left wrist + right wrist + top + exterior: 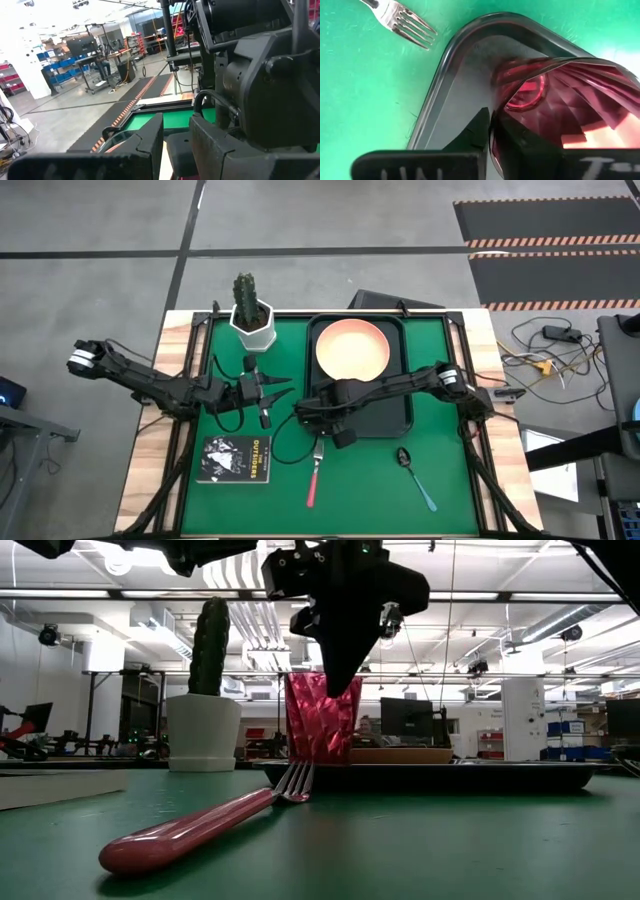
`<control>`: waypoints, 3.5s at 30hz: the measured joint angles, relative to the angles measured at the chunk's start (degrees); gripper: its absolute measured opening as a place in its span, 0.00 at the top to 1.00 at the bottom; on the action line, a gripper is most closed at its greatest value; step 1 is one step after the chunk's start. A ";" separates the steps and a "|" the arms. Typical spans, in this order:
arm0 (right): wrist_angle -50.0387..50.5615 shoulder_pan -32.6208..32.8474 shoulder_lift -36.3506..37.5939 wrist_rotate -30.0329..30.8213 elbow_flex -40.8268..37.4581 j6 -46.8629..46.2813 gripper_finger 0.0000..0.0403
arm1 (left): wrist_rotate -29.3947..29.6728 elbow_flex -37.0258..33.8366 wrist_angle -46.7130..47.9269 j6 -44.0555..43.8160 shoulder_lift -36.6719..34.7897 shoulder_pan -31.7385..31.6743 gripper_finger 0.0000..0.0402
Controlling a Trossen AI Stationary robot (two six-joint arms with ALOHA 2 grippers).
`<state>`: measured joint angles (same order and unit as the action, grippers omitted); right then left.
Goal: Pick and place plate/cup/fork/spoon on tray
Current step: Put the red cup on the black serving tray to the top left of the light orange plate, then put the blue spoon on the black serving tray to the left of the light orange plate
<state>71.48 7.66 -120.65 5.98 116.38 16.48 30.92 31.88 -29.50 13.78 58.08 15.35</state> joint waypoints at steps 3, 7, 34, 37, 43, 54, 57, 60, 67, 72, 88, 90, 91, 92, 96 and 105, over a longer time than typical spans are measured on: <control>-0.50 -0.10 0.01 -0.02 -0.09 -1.22 0.91 | 0.02 0.00 0.00 -0.17 0.00 0.00 0.81; -1.43 -0.20 0.01 -0.02 -0.09 -1.43 0.81 | 0.02 0.00 -0.01 -1.46 0.00 0.00 0.81; -13.46 6.13 33.08 0.00 -25.92 -20.37 0.69 | -0.43 0.00 0.03 -10.37 2.39 0.07 0.81; -24.08 7.25 39.09 -0.05 -36.41 -22.09 0.72 | -0.46 0.00 -0.01 -10.54 3.87 0.07 0.81; -44.21 5.93 44.81 0.01 -55.42 -22.63 0.80 | -0.51 0.00 0.01 -10.58 5.01 0.07 0.81; -64.83 -2.29 38.49 5.62 -70.62 -21.19 0.97 | -0.53 0.11 -0.11 -10.51 4.92 0.07 0.81; -67.95 -3.18 35.74 5.68 -70.69 -20.98 0.98 | -0.53 0.11 -0.07 -10.51 4.92 0.07 0.81; -70.02 -3.30 32.95 5.02 -69.53 -20.27 0.98 | -0.53 0.11 -0.07 -10.49 4.92 0.02 0.81; -70.99 -3.39 26.26 3.05 -63.73 -19.43 0.98 | -0.53 0.11 -0.07 -10.49 4.90 0.02 0.81; -68.61 -3.34 23.03 3.05 -59.92 -19.40 0.98 | -0.53 0.11 -0.07 -10.49 4.90 0.04 0.81; -44.11 3.00 33.96 2.98 -57.64 -30.18 0.98 | -0.61 0.00 0.10 -13.92 4.90 0.15 0.81; -43.06 5.35 36.31 2.28 -58.40 -34.98 0.98 | -0.64 0.00 0.11 -14.89 4.90 0.15 0.81; -42.44 6.54 37.31 1.68 -58.81 -38.24 0.98 | -0.64 0.00 0.13 -14.99 4.90 0.15 0.81; -41.43 7.63 38.35 0.70 -59.16 -41.32 0.98 | -0.64 0.00 0.13 -14.99 4.90 0.15 0.81; -36.88 12.21 41.16 -3.94 -59.36 -52.84 0.97 | -0.66 -0.04 0.50 -15.06 4.90 0.15 0.81; -28.59 26.14 42.44 -4.52 -59.44 -74.33 0.76 | -0.81 -0.04 0.50 -15.02 4.90 0.20 0.81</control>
<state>42.88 33.80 -78.22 1.46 56.95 -57.86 30.11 31.83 -28.99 -1.23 62.98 15.55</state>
